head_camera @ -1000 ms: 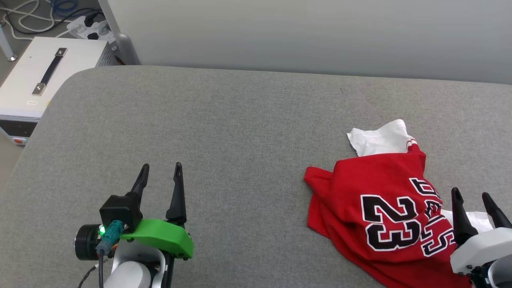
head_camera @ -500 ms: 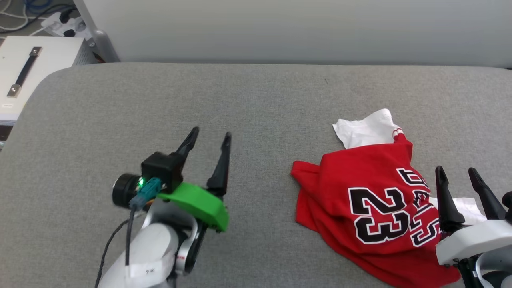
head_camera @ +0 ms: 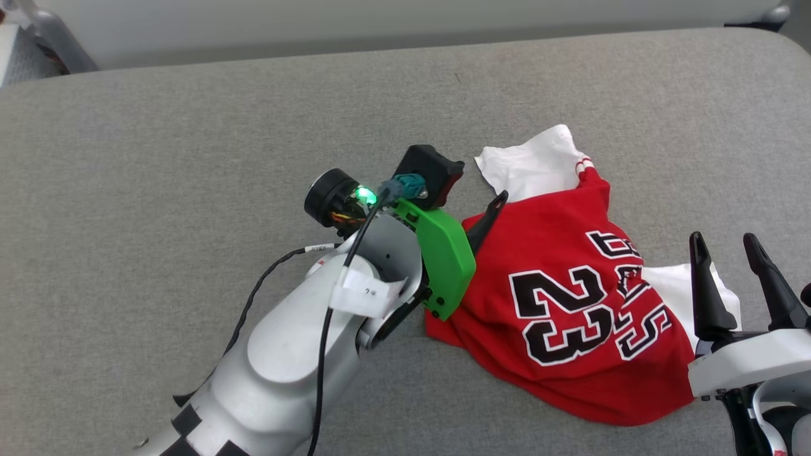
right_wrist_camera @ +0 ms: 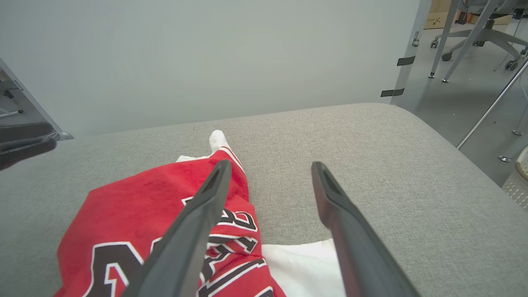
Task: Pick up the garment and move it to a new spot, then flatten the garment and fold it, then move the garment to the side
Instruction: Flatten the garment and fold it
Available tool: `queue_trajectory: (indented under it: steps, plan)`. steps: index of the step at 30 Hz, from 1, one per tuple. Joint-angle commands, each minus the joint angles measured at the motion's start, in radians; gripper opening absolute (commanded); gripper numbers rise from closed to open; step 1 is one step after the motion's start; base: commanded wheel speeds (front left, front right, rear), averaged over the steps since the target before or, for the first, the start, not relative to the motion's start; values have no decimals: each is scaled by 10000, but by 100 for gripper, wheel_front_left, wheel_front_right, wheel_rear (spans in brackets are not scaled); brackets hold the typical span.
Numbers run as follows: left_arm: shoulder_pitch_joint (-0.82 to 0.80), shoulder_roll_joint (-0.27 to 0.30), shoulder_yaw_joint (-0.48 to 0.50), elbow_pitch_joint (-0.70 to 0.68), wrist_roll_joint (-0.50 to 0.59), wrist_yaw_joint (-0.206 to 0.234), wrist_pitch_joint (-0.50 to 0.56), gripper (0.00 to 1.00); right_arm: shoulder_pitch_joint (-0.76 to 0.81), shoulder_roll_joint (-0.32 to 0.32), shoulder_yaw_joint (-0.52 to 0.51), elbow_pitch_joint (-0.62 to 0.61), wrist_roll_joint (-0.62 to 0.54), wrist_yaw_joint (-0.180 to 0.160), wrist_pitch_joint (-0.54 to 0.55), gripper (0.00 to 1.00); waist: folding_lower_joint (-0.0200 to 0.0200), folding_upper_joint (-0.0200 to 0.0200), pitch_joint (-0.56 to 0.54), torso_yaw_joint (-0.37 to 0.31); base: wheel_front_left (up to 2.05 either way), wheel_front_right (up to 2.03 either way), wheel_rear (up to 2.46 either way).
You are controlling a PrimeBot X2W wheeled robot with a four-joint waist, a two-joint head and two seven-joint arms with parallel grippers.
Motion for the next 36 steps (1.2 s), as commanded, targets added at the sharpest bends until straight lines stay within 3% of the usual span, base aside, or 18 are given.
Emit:
queue_trajectory:
  steps: [1, 7, 14, 21, 23, 30, 36]
  plan:
    - [-346, -51, -140, 353, -143, -176, 289, 100, -215, 2, 40, 0, 91, -7, -115, 100, 0, 0, 480, -468, 0, 0, 0]
    - [-1154, -123, -780, 1952, -227, -589, 1380, 100, -353, 33, 93, 186, 226, -7, -308, 100, 0, 0, 843, -735, 0, 0, 0]
    - [-1640, 16, -1735, 3451, -76, -776, 2268, 100, -490, 62, 149, 421, 422, -7, -470, 100, 0, 0, 1107, -869, 0, 0, 0]
    - [-1736, 172, -3436, 4208, -526, -830, 3493, 100, -608, 53, 193, 508, 544, -7, -510, 100, 0, 0, 1195, -854, 0, 0, 0]
    - [-1823, 287, -3865, 4138, -876, -832, 3684, 0, -637, 40, 196, 507, 546, -7, -509, 100, 0, 0, 1196, -837, 0, 0, 0]
    - [-2249, 673, -3909, 4190, -1143, -812, 2542, 0, -629, -59, 41, 486, 445, -7, -437, 100, 0, 0, 931, -579, 0, 0, 0]
    - [-1953, 1172, -3362, 3899, -1235, -161, 1362, 0, -516, -109, -75, 362, 327, -7, -299, 100, 0, 0, 388, -227, 0, 0, 0]
